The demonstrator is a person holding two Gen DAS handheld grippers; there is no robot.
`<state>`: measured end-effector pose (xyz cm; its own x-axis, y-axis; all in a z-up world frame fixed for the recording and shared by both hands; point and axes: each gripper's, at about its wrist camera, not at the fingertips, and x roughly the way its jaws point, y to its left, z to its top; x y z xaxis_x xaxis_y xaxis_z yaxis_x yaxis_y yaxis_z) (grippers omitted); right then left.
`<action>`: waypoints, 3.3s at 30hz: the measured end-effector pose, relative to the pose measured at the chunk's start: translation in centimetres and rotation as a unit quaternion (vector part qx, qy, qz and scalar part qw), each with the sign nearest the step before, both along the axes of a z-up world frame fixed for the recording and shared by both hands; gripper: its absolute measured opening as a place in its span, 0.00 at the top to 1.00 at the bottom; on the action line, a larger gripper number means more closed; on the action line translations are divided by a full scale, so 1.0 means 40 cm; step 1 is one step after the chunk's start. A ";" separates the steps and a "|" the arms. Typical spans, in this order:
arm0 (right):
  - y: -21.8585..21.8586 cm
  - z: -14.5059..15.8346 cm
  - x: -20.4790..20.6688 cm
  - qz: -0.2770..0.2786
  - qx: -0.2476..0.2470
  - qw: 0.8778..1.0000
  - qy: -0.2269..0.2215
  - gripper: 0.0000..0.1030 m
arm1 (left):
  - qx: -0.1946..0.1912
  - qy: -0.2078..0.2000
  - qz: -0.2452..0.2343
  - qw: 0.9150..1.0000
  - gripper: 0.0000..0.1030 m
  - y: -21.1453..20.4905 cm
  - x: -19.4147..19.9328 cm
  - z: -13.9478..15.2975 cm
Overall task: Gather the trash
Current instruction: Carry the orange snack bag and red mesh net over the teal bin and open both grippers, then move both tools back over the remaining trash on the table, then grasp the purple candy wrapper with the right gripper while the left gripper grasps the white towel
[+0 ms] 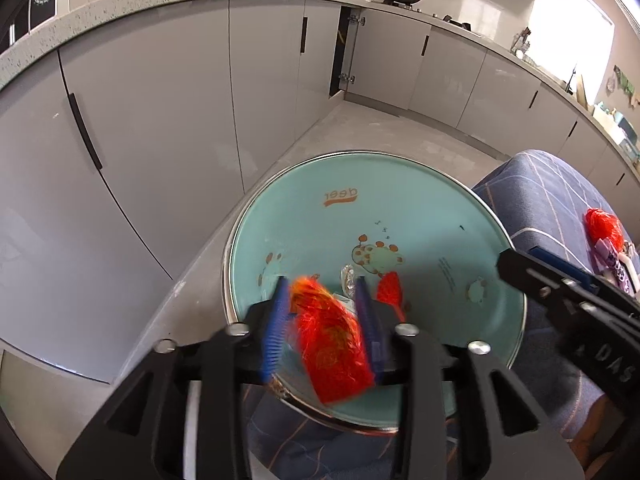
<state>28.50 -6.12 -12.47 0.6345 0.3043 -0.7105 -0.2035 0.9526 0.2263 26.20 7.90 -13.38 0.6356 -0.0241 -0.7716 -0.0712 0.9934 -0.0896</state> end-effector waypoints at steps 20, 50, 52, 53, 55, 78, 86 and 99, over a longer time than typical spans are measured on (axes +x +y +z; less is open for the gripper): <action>-0.239 0.103 -0.190 -0.087 0.014 0.995 -0.055 0.43 | 0.044 -0.048 -0.034 0.997 0.16 -0.166 -0.105 0.109; -0.619 0.053 -0.368 -0.212 -0.010 0.976 -0.041 0.34 | 0.084 -0.043 -0.178 0.979 0.06 -0.502 -0.181 0.091; -0.622 0.049 -0.351 -0.199 -0.017 0.979 -0.034 0.38 | 0.084 -0.041 -0.185 0.978 0.06 -0.515 -0.177 0.089; -0.624 0.047 -0.342 -0.194 -0.020 0.980 -0.031 0.39 | 0.084 -0.041 -0.188 0.978 0.06 -0.523 -0.173 0.090; -0.627 0.042 -0.321 -0.185 -0.026 0.982 -0.025 0.41 | 0.086 -0.042 -0.194 0.976 0.06 -0.537 -0.169 0.090; -0.602 -0.001 -0.221 -0.071 -0.042 0.996 0.025 0.89 | 0.078 -0.027 -0.227 0.970 0.06 -0.614 -0.102 0.068; -0.619 0.091 -0.292 -0.059 0.008 0.997 -0.052 0.90 | 0.061 -0.032 -0.255 0.964 0.11 -0.666 -0.084 0.078; -0.677 0.084 -0.326 -0.137 0.006 0.989 -0.050 0.90 | 0.030 0.007 -0.303 0.953 0.63 -0.749 -0.038 0.018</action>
